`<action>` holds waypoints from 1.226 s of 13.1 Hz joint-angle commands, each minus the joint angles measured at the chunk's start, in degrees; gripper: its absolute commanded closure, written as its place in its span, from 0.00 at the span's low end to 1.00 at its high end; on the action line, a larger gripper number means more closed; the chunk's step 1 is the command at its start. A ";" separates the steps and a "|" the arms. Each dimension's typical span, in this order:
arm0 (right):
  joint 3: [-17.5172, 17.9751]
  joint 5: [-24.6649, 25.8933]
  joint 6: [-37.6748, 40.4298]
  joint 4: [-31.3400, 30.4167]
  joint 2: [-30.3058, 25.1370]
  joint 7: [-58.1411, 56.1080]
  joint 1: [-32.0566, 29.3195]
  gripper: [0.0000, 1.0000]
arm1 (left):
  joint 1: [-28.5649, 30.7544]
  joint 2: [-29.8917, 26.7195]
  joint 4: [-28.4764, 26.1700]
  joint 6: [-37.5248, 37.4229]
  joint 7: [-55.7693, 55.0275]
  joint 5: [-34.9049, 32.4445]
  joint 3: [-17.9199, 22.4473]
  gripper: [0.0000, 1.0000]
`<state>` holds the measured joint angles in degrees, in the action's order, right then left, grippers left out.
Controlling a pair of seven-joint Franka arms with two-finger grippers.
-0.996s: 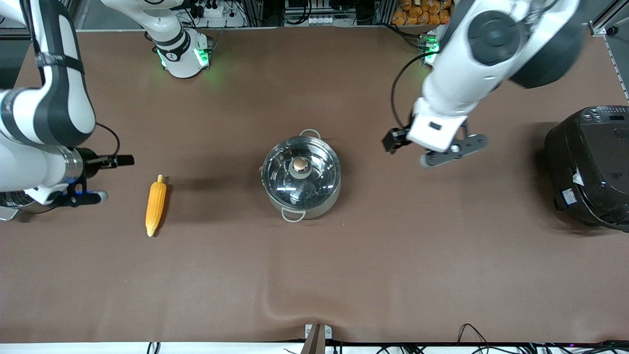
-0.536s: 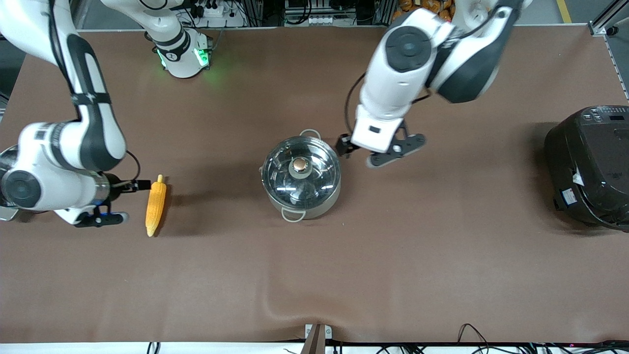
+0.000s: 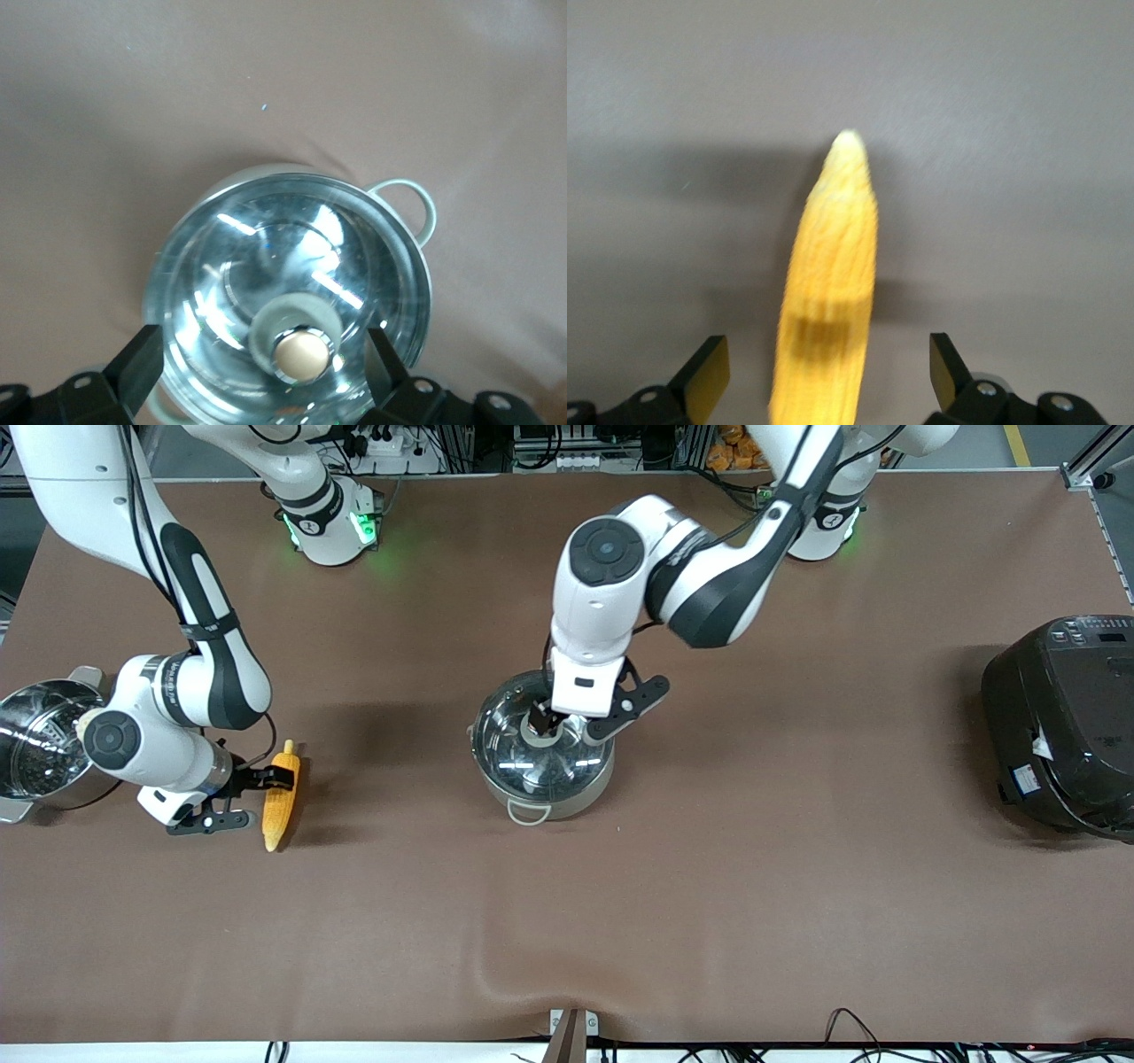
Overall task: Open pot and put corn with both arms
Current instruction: 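Grasp the lid knob with the left gripper while the right gripper grasps the corn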
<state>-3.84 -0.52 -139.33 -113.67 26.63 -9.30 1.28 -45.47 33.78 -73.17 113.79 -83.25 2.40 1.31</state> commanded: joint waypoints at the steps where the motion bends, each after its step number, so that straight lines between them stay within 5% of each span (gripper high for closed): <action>1: 0.50 0.34 -7.44 -5.68 -0.26 -0.28 -0.58 0.00 | -3.13 4.10 4.43 2.13 -4.98 0.33 3.43 0.00; 10: 0.59 -1.41 -6.21 -4.37 2.81 1.74 -0.76 0.00 | -5.94 7.27 4.61 3.63 -5.26 0.33 4.23 0.06; 11: 0.50 -1.41 -6.21 -4.36 2.99 1.66 -0.67 0.06 | -5.94 7.70 4.61 3.63 -5.25 0.33 4.23 0.08; 13: 0.50 -1.24 -6.13 -4.36 2.99 0.87 -0.75 0.86 | -5.94 7.97 4.61 4.51 -5.25 0.33 4.23 0.10; 14: 0.50 -1.24 -6.13 -4.36 2.99 0.87 -0.75 1.00 | -6.03 8.06 4.61 4.69 -5.25 0.33 4.23 0.10; 16: 0.50 -1.24 -6.13 -4.36 2.99 0.87 -0.84 1.00 | -6.12 8.50 4.61 4.78 -5.17 0.33 4.14 0.15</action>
<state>-3.79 -1.02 -145.42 -118.90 29.05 -8.39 0.99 -50.72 40.88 -70.53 118.42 -87.71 2.40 4.52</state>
